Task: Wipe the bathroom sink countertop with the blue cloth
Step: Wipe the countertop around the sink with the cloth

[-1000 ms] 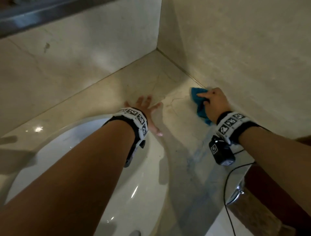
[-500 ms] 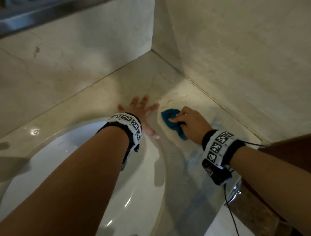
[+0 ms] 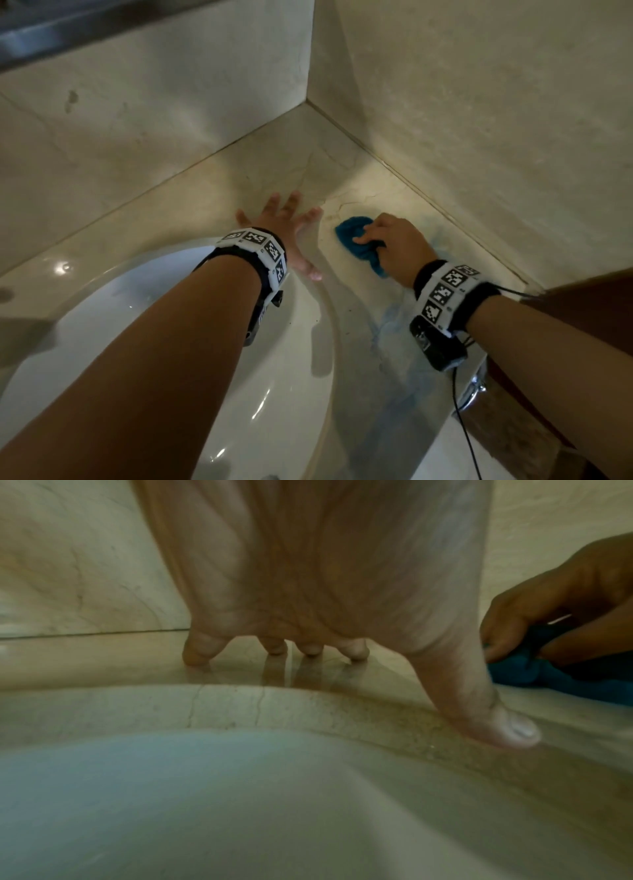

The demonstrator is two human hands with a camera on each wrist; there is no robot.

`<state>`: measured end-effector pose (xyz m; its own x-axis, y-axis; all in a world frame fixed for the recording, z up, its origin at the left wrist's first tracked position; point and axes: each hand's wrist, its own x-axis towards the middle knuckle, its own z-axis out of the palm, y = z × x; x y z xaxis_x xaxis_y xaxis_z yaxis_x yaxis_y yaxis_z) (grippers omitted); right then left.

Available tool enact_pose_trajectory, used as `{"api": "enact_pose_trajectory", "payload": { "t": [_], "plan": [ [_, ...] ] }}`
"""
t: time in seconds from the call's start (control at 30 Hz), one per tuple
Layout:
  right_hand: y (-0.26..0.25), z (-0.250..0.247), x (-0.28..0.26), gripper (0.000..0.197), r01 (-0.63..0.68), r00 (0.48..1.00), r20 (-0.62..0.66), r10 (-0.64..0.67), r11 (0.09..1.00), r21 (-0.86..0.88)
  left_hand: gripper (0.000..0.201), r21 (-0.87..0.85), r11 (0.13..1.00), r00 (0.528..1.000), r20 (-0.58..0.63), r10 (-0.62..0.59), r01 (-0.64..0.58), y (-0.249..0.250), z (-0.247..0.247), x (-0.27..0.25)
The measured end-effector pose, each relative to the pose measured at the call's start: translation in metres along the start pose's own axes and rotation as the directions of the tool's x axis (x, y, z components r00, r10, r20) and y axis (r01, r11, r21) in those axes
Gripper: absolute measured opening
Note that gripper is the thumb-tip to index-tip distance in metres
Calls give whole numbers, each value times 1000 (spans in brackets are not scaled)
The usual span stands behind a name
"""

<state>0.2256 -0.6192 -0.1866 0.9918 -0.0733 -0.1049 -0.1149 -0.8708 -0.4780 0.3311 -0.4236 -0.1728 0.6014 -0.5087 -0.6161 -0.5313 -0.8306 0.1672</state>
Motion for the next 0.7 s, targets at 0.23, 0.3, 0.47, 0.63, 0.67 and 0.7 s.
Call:
{"api": "enact_pose_trajectory", "payload": {
  "t": [0.23,0.3,0.47,0.63,0.67,0.7],
  "plan": [
    [60,-40,5,31,-294,955,-88,282,940,-173,121,1,1000,1000,-5,-1,1,1,0,-2],
    [65,-44,0,32,-379,925,-96,369,915,-136,121,11,1000,1000,-8,0,0,2,-1,-2],
    [41,-25,-32,39,-333,941,-109,321,934,-126,121,13,1000,1000,-5,3,-3,3,-2,-3],
    [23,-24,-43,35,-233,972,5,234,969,-78,121,19,1000,1000,8,-9,9,2,-2,-3],
    [26,-31,-40,36,-238,971,-5,238,969,-72,120,18,1000,1000,6,-8,8,3,-2,-4],
    [32,-39,-35,36,-244,970,-41,241,966,-86,120,20,1000,1000,4,-6,6,3,-2,-4]
  ]
}}
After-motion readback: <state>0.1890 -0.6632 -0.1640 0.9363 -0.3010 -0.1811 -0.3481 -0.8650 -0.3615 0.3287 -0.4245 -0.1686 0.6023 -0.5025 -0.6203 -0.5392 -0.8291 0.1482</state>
